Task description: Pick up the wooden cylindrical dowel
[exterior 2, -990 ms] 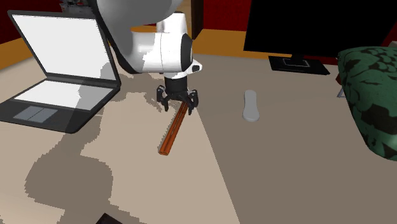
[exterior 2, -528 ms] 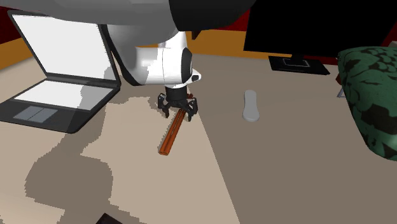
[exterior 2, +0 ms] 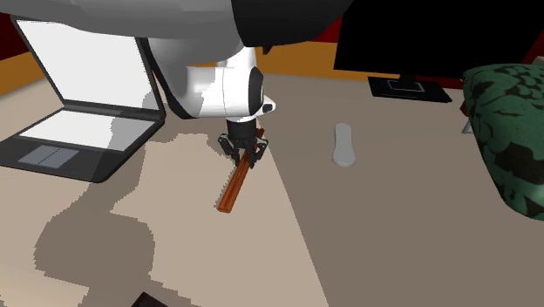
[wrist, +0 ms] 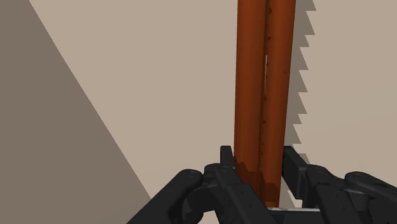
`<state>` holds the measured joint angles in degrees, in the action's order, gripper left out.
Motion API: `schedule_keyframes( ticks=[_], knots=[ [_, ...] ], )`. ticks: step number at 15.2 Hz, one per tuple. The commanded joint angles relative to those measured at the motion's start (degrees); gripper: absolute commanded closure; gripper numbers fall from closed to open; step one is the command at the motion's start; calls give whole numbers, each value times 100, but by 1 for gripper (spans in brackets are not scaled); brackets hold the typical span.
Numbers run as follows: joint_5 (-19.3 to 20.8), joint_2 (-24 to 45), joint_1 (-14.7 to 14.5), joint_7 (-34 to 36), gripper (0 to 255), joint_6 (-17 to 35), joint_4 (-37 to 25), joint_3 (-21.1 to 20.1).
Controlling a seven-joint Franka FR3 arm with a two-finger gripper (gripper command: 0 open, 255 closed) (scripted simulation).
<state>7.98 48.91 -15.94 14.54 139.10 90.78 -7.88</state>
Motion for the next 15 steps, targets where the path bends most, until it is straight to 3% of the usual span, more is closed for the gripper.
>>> schedule_keyframes(
  ticks=[1, 15],
  knots=[
    [0, 0, 0, 0, 255, 1, -1, 0],
    [-83, -688, 68, -42, 255, -500, 187, -87]
  ],
)
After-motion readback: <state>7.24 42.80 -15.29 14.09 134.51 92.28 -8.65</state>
